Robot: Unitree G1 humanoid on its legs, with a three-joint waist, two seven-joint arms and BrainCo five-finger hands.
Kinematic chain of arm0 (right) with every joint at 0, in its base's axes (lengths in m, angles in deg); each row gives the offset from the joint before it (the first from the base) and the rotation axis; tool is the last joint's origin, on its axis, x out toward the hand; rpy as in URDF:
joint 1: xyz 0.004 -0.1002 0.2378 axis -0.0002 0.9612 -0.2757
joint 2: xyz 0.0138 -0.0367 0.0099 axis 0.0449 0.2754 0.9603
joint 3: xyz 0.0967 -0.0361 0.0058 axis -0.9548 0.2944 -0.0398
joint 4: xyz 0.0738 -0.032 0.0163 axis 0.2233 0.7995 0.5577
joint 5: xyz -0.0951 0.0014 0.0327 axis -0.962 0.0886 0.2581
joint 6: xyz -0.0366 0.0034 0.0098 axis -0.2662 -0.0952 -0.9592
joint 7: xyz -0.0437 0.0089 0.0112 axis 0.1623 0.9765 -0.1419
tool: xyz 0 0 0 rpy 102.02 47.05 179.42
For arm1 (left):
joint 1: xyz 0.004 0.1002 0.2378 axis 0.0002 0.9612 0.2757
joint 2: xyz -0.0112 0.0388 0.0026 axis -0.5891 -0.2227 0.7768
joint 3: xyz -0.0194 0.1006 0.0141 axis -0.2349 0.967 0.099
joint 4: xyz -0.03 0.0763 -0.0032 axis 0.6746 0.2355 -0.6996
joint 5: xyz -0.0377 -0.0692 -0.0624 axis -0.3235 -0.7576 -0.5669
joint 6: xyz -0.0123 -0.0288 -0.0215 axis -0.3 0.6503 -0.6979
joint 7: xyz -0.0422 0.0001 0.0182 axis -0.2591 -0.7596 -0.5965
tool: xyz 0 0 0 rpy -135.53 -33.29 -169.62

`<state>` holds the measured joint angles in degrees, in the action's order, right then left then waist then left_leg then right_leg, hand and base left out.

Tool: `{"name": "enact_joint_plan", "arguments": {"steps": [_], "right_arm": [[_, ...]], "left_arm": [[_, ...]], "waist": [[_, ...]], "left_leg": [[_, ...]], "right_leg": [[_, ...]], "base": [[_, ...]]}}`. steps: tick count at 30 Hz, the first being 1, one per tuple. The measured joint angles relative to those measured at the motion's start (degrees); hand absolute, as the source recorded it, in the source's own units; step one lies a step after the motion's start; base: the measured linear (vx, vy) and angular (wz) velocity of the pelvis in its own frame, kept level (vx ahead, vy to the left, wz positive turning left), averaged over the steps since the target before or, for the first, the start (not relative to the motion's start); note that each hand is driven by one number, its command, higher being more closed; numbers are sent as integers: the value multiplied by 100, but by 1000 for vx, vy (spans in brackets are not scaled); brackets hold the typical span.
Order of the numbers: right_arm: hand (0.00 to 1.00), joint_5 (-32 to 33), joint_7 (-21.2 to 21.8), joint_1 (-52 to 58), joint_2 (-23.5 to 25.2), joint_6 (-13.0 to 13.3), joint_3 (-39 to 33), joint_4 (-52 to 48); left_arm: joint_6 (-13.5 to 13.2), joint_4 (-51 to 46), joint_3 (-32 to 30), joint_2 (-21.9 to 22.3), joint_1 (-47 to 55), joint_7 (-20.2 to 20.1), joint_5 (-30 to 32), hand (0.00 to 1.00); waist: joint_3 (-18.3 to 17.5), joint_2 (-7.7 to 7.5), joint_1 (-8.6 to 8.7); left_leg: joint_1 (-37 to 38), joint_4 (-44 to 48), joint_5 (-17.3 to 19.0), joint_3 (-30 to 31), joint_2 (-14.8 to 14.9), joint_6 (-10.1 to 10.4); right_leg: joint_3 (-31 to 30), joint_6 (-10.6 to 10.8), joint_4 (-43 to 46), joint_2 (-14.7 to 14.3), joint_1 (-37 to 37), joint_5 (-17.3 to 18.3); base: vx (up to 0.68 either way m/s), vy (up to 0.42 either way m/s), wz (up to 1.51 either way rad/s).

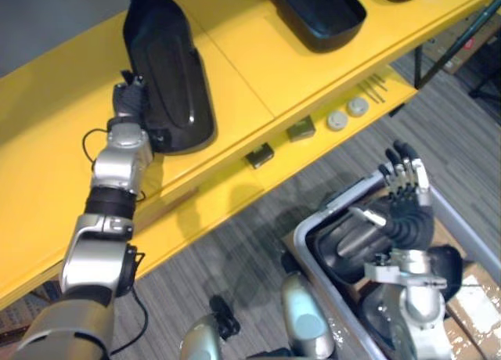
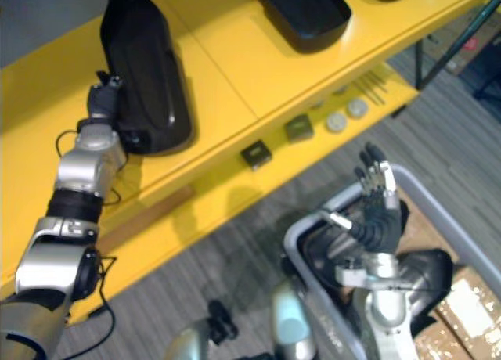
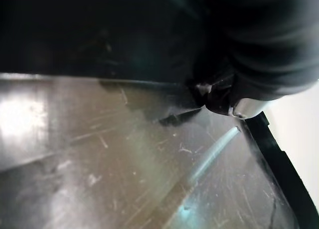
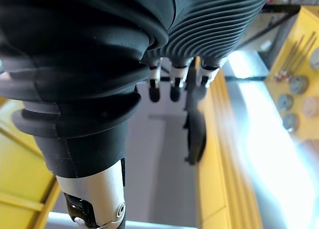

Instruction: Walk over and take plastic housings, then place them on the shelf

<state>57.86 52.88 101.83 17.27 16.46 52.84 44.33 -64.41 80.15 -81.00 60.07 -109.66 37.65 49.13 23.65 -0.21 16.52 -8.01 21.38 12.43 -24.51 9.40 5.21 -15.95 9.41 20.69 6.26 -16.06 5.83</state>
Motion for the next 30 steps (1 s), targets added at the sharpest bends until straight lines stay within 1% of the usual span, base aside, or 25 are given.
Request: {"name": "enact_joint_plan", "arguments": {"steps": [2, 4, 5, 6, 7, 10, 11, 16, 18, 23, 25, 26, 27, 28, 29, 30], "right_arm": [[0, 5, -41, 25, -5, -4, 67, -5], [0, 34, -105, 68, -6, -5, 153, -20], [0, 40, -111, 86, -6, -5, 157, -27], [0, 51, -133, 121, -5, -5, 172, -65], [0, 51, -173, 133, -6, -5, 184, -109], [0, 57, -204, 172, -11, -5, 207, -116], [0, 68, -204, 173, -30, -5, 283, -116], [0, 170, -215, 194, -61, -39, 391, -117], [0, 178, -222, 206, -82, -44, 396, -116], [0, 278, -227, 227, -110, -44, 400, -117], [0, 277, -227, 233, -110, -44, 402, -117], [0, 277, -227, 234, -110, -44, 403, -117], [0, 276, -231, 244, -110, -43, 405, -117], [0, 273, -238, 266, -110, -42, 404, -117], [0, 273, -241, 281, -110, -38, 404, -117], [0, 273, -245, 309, -110, -28, 403, -117]], "left_arm": [[152, 2, 0, -63, -88, 5, 183, 100], [389, 24, -1, -229, -131, -13, 453, 100], [450, 28, -4, -263, -132, -13, 480, 100], [527, 29, -3, -342, -162, -33, 494, 0], [560, 37, -3, -429, -180, -62, 643, 0], [663, 74, -4, -463, -183, -133, 739, 0], [730, 74, -4, -495, -183, -194, 859, 0], [793, 74, -3, -524, -252, -245, 882, 0], [856, 70, -3, -533, -292, -234, 880, 0], [878, 68, -1, -533, -295, -172, 826, 0], [866, 65, -1, -533, -295, 1, 576, 0], [864, 63, -1, -533, -295, 30, 553, 0], [784, 56, 1, -532, -294, 277, 302, 0], [634, 23, 0, -533, -294, 484, 104, 0], [529, -8, 0, -533, -294, 598, 11, 0], [320, -97, -2, -533, -294, 830, -146, 0]], "waist": [[22, 6, 6], [35, 22, 11], [38, 29, 12], [39, 30, 9], [70, 9, 8], [72, 8, -10], [72, 8, -10], [72, 8, -7], [71, 10, -4], [69, 14, 0], [68, 15, 0], [68, 15, -1], [67, 17, -1], [66, 19, -1], [64, 21, 0], [56, 32, 2]], "left_leg": [[-77, 108, 56, -21, 16, -11], [-138, 231, 116, -116, 52, -26], [-156, 276, 135, -118, 64, -35], [-212, 343, 158, -125, 78, -45], [-223, 379, 163, -133, 77, -52], [-229, 418, 168, -159, 78, -53], [-229, 433, 171, -162, 79, -55], [-333, 519, 191, -156, 98, -77], [-392, 553, 192, -151, 98, -81], [-400, 587, 192, -140, 106, -81], [-404, 604, 192, -136, 108, -82], [-404, 606, 192, -136, 108, -82], [-404, 609, 192, -134, 107, -83], [-402, 610, 191, -129, 105, -83], [-401, 610, 190, -126, 103, -84], [-392, 610, 187, -118, 94, -86]], "right_leg": [[-1, 18, 31, 14, -55, 13], [-15, 22, 91, 28, -131, 15], [-14, 24, 98, 27, -136, 17], [-12, 32, 139, 26, -181, 22], [-11, 32, 173, 33, -194, 22], [-5, 56, 200, 51, -194, 40], [-5, 57, 201, 53, -197, 42], [1, 57, 227, 56, -265, 41], [-1, 57, 263, 59, -314, 41], [2, 58, 281, 56, -314, 41], [3, 59, 289, 56, -314, 40], [3, 59, 290, 57, -314, 40], [3, 60, 295, 58, -313, 39], [5, 60, 302, 59, -313, 39], [7, 60, 305, 60, -312, 39], [9, 60, 310, 64, -310, 39]], "base": [[-12, 32, -3], [-4, 31, -7], [2, 31, -4], [0, 31, 0], [0, 0, 0], [1, 8, 2], [0, 0, 0], [0, 0, 0], [0, 0, 0], [0, 0, 0], [0, 0, 0], [0, 0, 0], [0, 0, 0], [0, 0, 0], [0, 0, 0], [0, 0, 0]]}}
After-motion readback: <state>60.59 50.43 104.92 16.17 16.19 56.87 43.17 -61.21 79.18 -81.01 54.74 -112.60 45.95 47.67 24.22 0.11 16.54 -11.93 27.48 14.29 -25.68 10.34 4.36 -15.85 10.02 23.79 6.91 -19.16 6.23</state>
